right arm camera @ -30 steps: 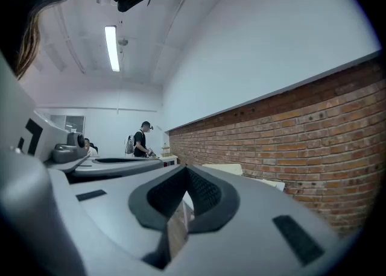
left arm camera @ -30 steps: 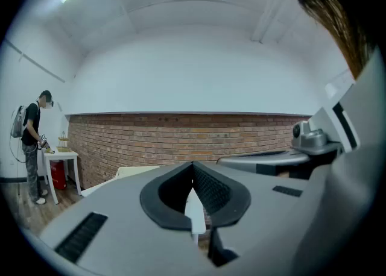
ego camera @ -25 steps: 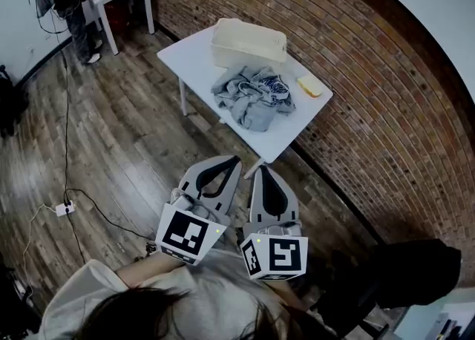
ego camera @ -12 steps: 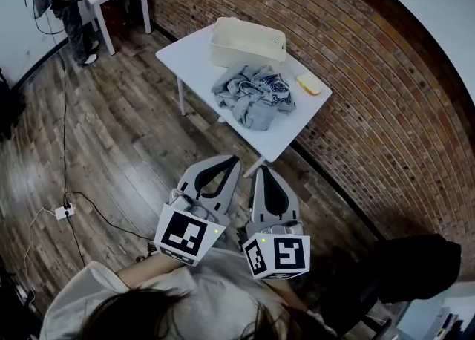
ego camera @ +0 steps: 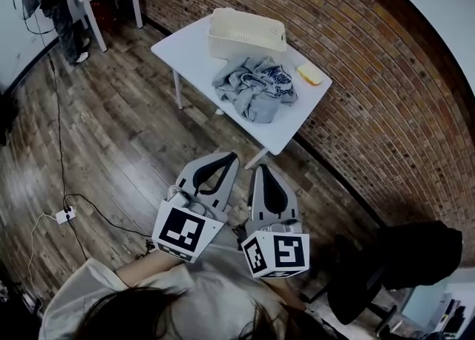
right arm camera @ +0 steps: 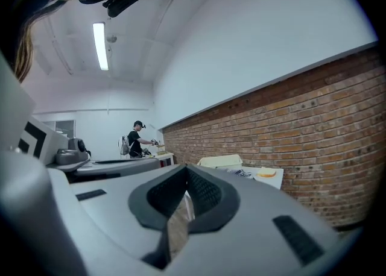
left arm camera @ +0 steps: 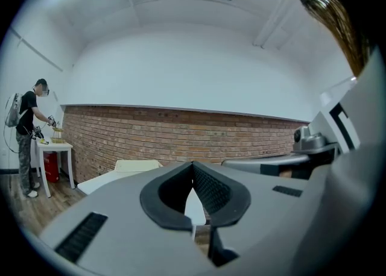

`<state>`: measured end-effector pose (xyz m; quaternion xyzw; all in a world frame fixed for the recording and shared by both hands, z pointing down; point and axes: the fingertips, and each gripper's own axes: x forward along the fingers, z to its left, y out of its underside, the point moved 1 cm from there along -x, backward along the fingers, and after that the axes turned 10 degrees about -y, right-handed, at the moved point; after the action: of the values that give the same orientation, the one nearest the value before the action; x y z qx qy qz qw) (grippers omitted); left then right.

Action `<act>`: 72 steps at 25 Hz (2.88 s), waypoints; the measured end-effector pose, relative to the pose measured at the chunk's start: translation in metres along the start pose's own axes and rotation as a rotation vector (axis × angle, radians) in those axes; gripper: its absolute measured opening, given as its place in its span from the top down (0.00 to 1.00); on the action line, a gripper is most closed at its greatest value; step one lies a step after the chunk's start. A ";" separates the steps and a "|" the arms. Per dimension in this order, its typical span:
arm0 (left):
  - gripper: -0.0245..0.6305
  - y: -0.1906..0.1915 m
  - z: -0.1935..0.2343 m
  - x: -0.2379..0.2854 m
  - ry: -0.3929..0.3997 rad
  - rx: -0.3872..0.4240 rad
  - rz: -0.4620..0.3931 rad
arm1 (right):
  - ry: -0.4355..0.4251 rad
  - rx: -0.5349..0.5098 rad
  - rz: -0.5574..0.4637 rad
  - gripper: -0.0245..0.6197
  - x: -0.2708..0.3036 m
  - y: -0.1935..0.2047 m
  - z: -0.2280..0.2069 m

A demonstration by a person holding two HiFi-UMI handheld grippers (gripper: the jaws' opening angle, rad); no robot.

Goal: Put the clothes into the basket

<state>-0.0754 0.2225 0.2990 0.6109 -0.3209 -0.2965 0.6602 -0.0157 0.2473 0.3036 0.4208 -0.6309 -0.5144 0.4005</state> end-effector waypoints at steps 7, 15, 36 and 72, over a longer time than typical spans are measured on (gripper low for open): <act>0.95 0.001 0.012 -0.003 0.004 -0.012 0.000 | 0.007 -0.004 0.010 0.95 0.007 0.002 0.008; 0.95 0.000 0.014 0.006 0.005 -0.014 -0.023 | -0.001 -0.030 -0.003 0.95 0.016 -0.004 0.003; 0.95 0.011 0.036 0.117 -0.009 -0.035 0.018 | -0.022 -0.022 0.040 0.95 0.098 -0.003 -0.081; 0.95 0.020 0.085 0.298 -0.171 -0.055 0.052 | -0.136 -0.001 0.114 0.95 0.237 -0.006 -0.223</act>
<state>0.0420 -0.0616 0.3414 0.5561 -0.3838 -0.3391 0.6545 0.1174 -0.0460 0.3487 0.3479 -0.6793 -0.5186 0.3854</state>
